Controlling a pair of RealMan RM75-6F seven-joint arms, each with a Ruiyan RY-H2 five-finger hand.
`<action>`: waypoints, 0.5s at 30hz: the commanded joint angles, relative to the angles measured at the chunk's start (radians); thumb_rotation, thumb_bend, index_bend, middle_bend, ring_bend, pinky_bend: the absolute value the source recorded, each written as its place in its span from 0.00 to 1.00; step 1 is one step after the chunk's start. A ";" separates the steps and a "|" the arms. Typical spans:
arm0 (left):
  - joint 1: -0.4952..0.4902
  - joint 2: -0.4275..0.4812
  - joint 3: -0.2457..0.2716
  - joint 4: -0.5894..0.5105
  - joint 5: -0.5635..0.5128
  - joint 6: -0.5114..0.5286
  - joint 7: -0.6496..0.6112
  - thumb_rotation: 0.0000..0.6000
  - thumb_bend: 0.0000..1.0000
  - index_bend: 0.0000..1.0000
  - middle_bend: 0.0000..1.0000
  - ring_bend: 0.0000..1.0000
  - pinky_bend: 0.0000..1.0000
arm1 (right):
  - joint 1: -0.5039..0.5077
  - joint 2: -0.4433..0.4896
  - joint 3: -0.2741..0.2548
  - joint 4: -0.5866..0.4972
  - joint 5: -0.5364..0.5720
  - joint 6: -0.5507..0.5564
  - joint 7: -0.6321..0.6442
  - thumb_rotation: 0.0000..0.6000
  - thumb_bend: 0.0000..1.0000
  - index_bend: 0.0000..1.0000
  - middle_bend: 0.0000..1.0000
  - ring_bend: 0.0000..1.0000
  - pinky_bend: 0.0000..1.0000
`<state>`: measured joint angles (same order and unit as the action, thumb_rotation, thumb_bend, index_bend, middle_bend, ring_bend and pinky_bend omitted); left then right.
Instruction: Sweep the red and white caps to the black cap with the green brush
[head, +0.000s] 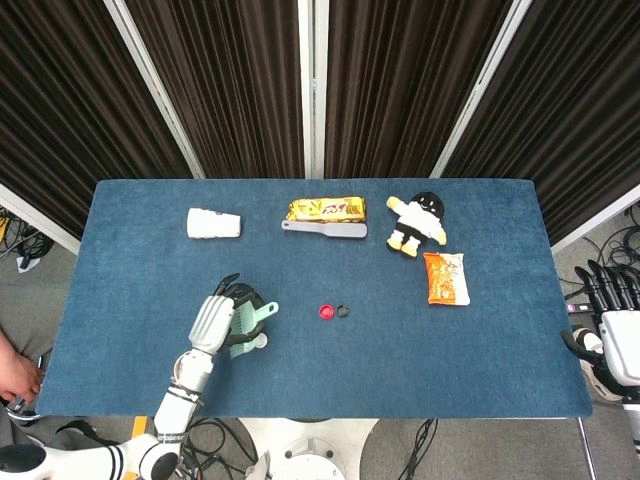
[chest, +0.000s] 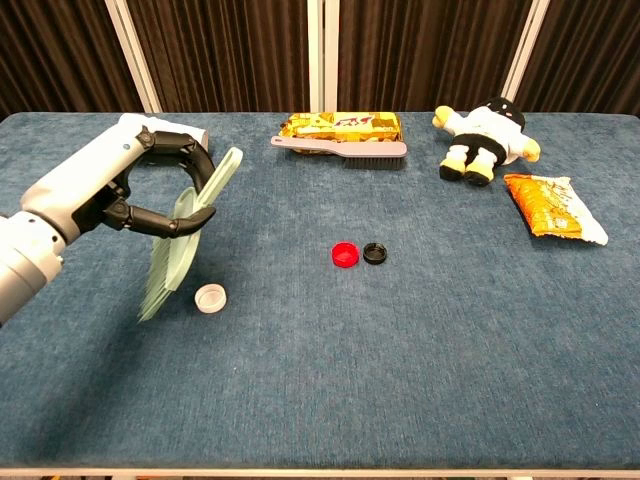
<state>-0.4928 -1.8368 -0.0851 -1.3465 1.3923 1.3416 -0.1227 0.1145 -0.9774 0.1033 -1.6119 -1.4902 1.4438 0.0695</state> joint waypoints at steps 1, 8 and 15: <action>0.007 -0.006 -0.004 -0.007 -0.008 -0.010 0.011 1.00 0.45 0.52 0.55 0.30 0.12 | 0.002 -0.002 0.000 0.001 0.001 -0.001 0.001 1.00 0.16 0.00 0.01 0.00 0.00; 0.013 -0.057 -0.009 0.025 -0.009 -0.026 0.029 1.00 0.45 0.53 0.55 0.30 0.12 | -0.003 0.000 -0.002 0.003 0.003 0.006 0.005 1.00 0.16 0.00 0.01 0.00 0.00; 0.004 -0.141 -0.019 0.099 0.011 -0.034 0.041 1.00 0.46 0.53 0.55 0.30 0.12 | -0.008 -0.001 -0.005 0.004 0.008 0.009 0.008 1.00 0.16 0.00 0.01 0.00 0.00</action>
<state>-0.4825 -1.9603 -0.0982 -1.2611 1.3953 1.3112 -0.0845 0.1070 -0.9781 0.0983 -1.6080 -1.4826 1.4532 0.0779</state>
